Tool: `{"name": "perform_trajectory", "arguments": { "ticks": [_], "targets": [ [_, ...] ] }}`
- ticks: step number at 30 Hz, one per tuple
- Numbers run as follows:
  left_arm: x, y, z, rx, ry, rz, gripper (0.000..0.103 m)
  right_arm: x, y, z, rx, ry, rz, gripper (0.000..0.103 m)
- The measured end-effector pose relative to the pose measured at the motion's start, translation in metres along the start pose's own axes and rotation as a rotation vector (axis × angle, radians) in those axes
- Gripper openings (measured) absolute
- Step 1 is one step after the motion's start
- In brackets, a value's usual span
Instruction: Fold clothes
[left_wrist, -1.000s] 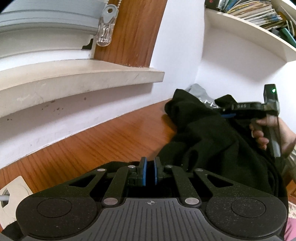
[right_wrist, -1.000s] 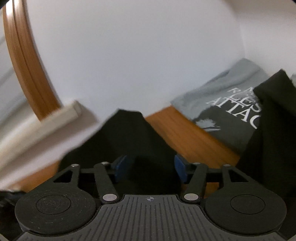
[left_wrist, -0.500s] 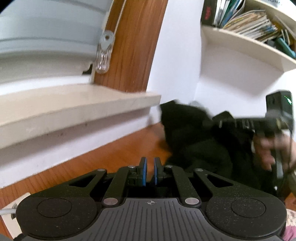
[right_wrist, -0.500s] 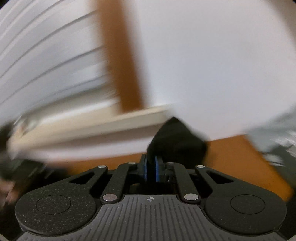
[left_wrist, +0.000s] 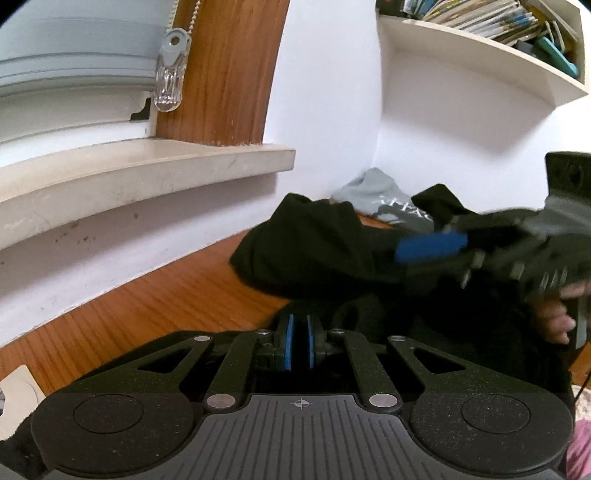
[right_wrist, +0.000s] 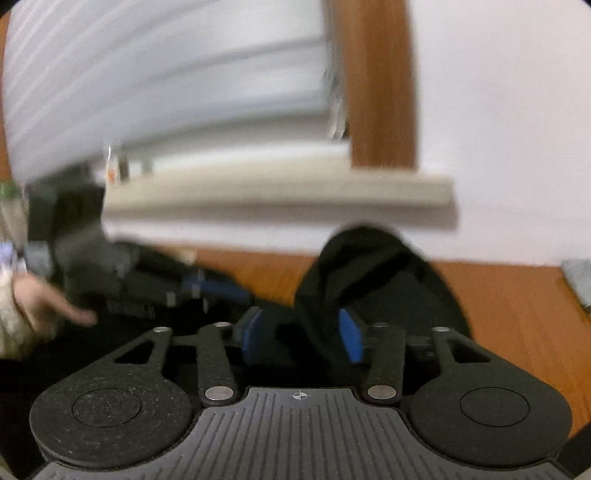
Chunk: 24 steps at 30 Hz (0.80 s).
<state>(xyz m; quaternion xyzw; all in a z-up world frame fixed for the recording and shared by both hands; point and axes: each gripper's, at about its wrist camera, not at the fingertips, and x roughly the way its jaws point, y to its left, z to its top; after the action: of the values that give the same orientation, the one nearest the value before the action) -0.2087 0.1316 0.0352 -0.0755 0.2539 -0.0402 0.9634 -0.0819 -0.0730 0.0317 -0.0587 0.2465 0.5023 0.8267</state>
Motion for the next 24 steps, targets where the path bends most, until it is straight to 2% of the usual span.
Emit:
{"name": "perform_trajectory", "arguments": {
  "ticks": [4, 6, 8, 12, 13, 14, 15, 16, 23, 24],
  "targets": [
    [0.002, 0.002, 0.001, -0.008, 0.007, -0.001, 0.007, -0.007, -0.015, 0.013, 0.100, -0.059, -0.022, 0.049],
    [0.002, 0.003, 0.001, -0.011, 0.008, -0.002, 0.007, 0.006, -0.032, 0.019, 0.229, -0.020, 0.000, 0.049],
    [0.002, 0.004, 0.002, -0.014, 0.009, -0.003, 0.014, 0.006, -0.035, 0.031, 0.201, -0.047, -0.039, 0.050],
    [0.002, 0.004, 0.003, -0.016, 0.009, 0.000, 0.014, 0.004, -0.042, 0.057, 0.144, -0.103, -0.118, 0.051],
    [0.002, 0.004, 0.003, -0.016, 0.009, 0.001, 0.014, 0.004, -0.044, 0.063, 0.130, -0.117, -0.138, 0.047],
    [0.002, 0.004, 0.003, -0.016, 0.009, 0.003, 0.014, 0.004, -0.046, 0.069, 0.116, -0.131, -0.158, 0.027],
    [0.002, 0.004, 0.003, -0.018, 0.011, 0.005, 0.014, 0.003, -0.048, 0.076, 0.102, -0.145, -0.178, 0.014],
    [0.002, 0.004, 0.003, -0.021, 0.014, 0.007, 0.014, 0.003, -0.050, 0.082, 0.087, -0.158, -0.197, 0.006],
    [0.004, 0.009, 0.003, -0.057, 0.036, 0.025, 0.014, 0.000, -0.062, 0.126, -0.016, -0.259, -0.338, 0.005],
    [0.004, 0.010, 0.003, -0.064, 0.040, 0.027, 0.014, -0.018, -0.061, 0.132, -0.101, -0.354, -0.402, 0.005]
  ]
}}
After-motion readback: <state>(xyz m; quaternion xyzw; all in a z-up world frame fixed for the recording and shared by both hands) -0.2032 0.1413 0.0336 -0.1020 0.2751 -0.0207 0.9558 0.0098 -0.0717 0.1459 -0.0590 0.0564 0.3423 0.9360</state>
